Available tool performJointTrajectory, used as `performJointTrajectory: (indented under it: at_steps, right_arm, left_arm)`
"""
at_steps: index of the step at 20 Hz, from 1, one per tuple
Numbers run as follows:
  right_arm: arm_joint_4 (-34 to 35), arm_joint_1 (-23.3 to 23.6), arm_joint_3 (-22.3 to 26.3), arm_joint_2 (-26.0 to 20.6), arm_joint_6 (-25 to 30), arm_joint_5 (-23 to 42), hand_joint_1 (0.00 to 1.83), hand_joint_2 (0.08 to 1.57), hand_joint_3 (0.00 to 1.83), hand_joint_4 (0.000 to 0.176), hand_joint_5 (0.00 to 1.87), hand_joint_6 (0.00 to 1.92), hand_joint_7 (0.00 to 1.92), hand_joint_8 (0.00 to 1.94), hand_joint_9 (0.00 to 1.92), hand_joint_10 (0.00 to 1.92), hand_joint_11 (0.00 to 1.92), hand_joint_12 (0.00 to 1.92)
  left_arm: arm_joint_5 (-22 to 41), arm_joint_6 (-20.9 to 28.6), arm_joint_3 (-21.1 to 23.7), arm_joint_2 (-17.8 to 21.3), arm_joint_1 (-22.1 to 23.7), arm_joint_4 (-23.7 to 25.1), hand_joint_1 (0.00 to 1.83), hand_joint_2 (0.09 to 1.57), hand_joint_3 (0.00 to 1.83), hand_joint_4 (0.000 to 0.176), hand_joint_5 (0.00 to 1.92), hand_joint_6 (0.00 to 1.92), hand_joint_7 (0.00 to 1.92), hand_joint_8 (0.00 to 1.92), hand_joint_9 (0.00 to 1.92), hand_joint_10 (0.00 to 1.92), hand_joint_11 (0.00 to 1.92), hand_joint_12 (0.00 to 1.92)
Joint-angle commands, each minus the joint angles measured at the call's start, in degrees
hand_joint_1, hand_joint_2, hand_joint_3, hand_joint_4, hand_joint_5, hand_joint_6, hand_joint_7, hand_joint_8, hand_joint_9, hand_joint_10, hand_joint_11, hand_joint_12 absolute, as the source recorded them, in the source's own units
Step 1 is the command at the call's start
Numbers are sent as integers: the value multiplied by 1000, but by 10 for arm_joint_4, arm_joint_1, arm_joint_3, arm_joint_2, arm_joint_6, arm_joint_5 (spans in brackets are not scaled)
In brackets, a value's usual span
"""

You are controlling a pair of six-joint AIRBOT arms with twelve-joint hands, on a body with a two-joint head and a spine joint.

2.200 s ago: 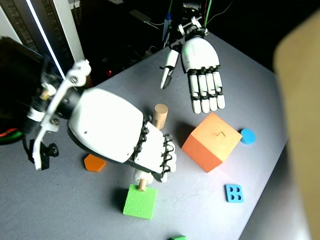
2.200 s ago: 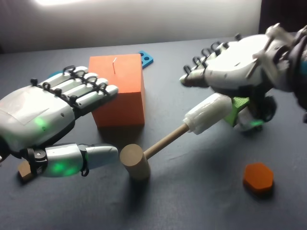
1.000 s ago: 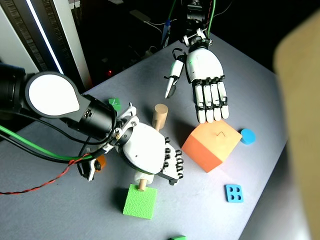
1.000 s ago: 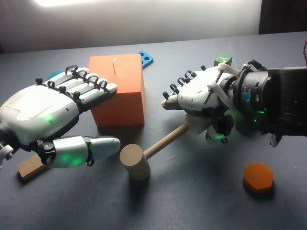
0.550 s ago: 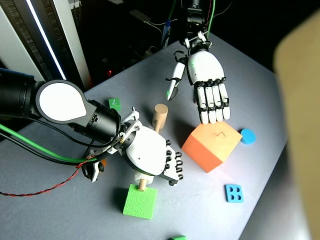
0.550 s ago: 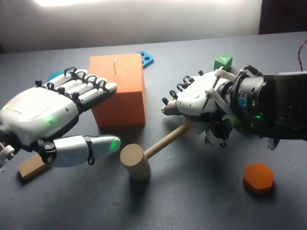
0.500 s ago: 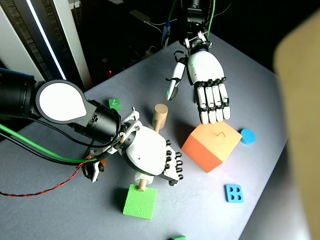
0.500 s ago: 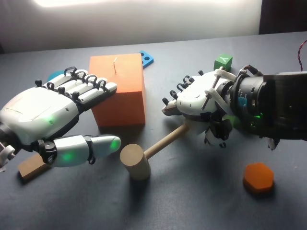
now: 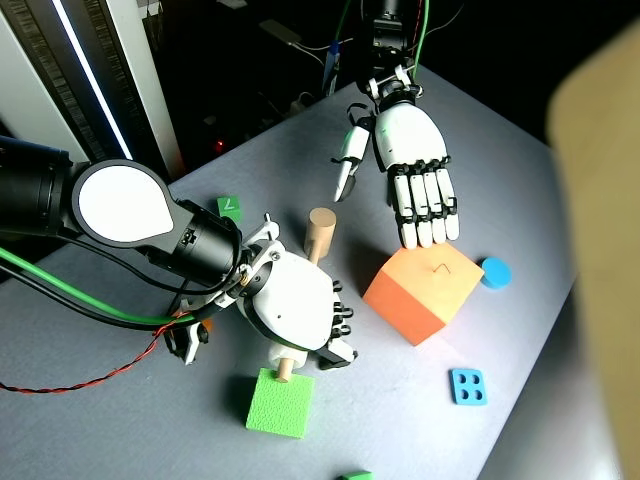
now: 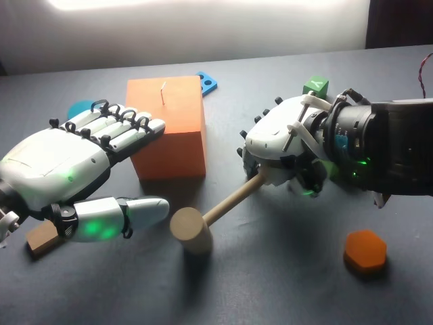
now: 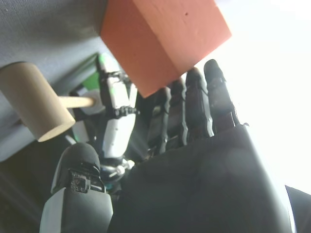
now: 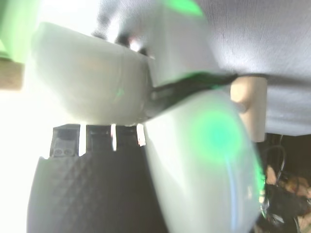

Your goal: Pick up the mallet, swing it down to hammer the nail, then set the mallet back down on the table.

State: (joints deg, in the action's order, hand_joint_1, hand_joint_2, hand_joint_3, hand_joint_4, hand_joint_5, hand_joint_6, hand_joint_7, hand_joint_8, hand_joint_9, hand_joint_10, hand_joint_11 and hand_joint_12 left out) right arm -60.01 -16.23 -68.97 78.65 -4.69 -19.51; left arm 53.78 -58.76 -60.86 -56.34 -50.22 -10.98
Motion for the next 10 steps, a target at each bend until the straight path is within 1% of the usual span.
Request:
performJointTrajectory:
  at_steps: [1, 2, 3, 4, 5, 6, 7, 8, 9, 10]
  right_arm:
    - [-8, 1, -1, -5, -1, 7, 1097, 1231, 0, 0, 761, 1336, 817, 1880, 883, 1900, 866, 1914]
    - [-8, 1, -1, -6, 0, 7, 1097, 1231, 0, 0, 761, 1336, 817, 1880, 883, 1900, 866, 1914]
    - [-8, 1, 1, -8, 0, 7, 879, 1240, 4, 0, 860, 1867, 1177, 1939, 1292, 1920, 1367, 1921]
    - [-8, 1, 3, -10, 0, 6, 562, 1378, 55, 0, 1094, 1910, 1347, 1941, 1468, 1921, 1628, 1921]
    - [-8, 0, 13, -19, 0, 4, 447, 1463, 58, 0, 1258, 1919, 1450, 1941, 1586, 1921, 1758, 1921]
    - [-8, 0, 20, -24, 0, 3, 360, 1534, 36, 0, 1244, 1921, 1506, 1941, 1641, 1921, 1786, 1921]
    - [-8, 1, 37, -39, -2, -2, 350, 1561, 25, 0, 1222, 1921, 1531, 1941, 1665, 1921, 1797, 1921]
    - [-8, 3, 47, -47, -3, -7, 350, 1561, 25, 0, 1222, 1921, 1531, 1941, 1665, 1921, 1797, 1921]
    - [-8, 5, 61, -57, -3, -12, 346, 1571, 61, 0, 1226, 1921, 1590, 1941, 1708, 1921, 1819, 1921]
    - [-8, 9, 79, -72, -3, -18, 346, 1571, 61, 0, 1226, 1921, 1590, 1941, 1708, 1921, 1819, 1921]
  left_arm:
    - [52, 2, 1, -3, 1, 0, 0, 1186, 1, 0, 134, 0, 172, 5, 148, 10, 0, 220]
    - [52, 2, 2, -3, 0, 0, 0, 1186, 1, 0, 134, 0, 172, 5, 148, 10, 0, 220]
    - [52, 2, 2, -3, 0, 0, 0, 1191, 2, 0, 131, 0, 179, 3, 159, 8, 0, 243]
    - [52, 2, 2, -3, 0, 0, 0, 1189, 1, 0, 134, 1, 178, 3, 156, 6, 0, 245]
    - [52, 2, 2, -3, 0, 0, 0, 1189, 1, 0, 136, 1, 175, 1, 150, 2, 0, 232]
    - [52, 2, 3, -3, 0, 0, 0, 1182, 0, 0, 132, 0, 163, 0, 142, 0, 0, 233]
    - [52, 2, 3, -3, -1, 0, 0, 1182, 0, 0, 129, 0, 152, 0, 129, 0, 0, 230]
    - [52, 2, 3, -3, -1, 0, 0, 1182, 0, 0, 129, 0, 152, 0, 129, 0, 0, 230]
    - [52, 2, 3, -3, -1, 0, 0, 1180, 0, 0, 132, 3, 161, 5, 141, 6, 0, 231]
    - [52, 2, 3, -3, -1, 0, 0, 1180, 0, 0, 132, 3, 161, 5, 141, 6, 0, 231]
